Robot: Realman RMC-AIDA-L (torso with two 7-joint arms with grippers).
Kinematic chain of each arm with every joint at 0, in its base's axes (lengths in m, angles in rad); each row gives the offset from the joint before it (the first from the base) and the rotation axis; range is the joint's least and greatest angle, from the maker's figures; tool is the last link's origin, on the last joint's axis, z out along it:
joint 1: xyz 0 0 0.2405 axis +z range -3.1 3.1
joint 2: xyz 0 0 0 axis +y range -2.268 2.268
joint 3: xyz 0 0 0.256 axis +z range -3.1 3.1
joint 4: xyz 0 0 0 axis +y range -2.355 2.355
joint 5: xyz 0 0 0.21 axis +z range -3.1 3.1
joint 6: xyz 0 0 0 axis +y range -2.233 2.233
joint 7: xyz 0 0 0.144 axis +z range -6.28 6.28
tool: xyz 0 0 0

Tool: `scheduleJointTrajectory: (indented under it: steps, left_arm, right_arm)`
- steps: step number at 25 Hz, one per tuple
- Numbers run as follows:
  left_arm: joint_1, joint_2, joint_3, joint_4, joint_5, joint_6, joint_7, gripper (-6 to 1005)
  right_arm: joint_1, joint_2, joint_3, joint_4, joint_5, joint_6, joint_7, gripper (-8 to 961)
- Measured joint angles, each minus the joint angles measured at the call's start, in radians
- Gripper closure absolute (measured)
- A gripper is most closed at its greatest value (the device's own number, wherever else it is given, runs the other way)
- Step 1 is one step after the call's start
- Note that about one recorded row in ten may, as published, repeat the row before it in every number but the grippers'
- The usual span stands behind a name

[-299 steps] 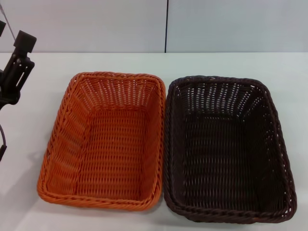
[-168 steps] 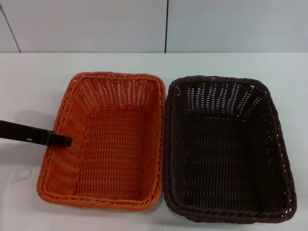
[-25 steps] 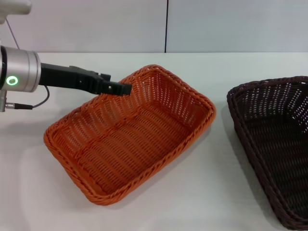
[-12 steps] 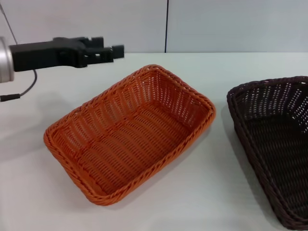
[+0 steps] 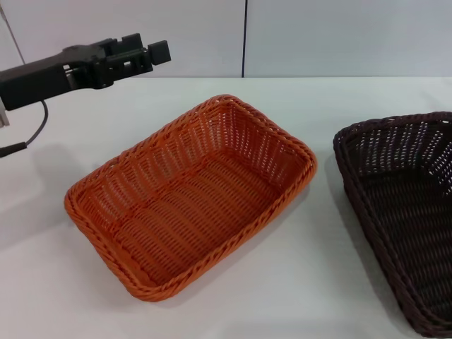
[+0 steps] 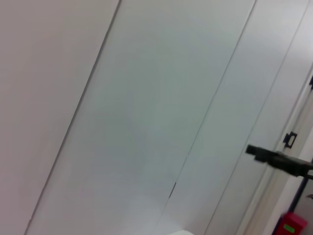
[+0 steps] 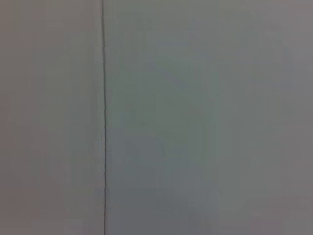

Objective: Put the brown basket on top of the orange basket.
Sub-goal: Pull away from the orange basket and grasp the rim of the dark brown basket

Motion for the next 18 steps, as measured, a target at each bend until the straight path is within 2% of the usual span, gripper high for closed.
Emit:
scheduleJointTrajectory:
  steps: [1, 3, 10, 18]
  left_arm:
    - [0.0, 0.0, 0.0, -0.009, -0.005, 0.0, 0.002, 166]
    - [0.0, 0.0, 0.0, -0.021, -0.012, 0.0, 0.008, 166]
    - [0.005, -0.001, 0.001, -0.069, -0.054, 0.004, 0.025, 166]
    - [0.014, -0.004, 0.011, -0.102, -0.106, 0.008, 0.051, 167]
  right_arm:
    - [0.024, -0.013, -0.001, -0.016, -0.082, -0.005, 0.012, 276]
    - [0.062, -0.023, -0.005, -0.054, -0.216, -0.018, 0.019, 276]
    - [0.156, -0.029, -0.092, -0.093, -0.495, -0.076, 0.008, 275]
    - [0.172, 0.013, -0.25, -0.106, -0.598, 0.006, -0.053, 277]
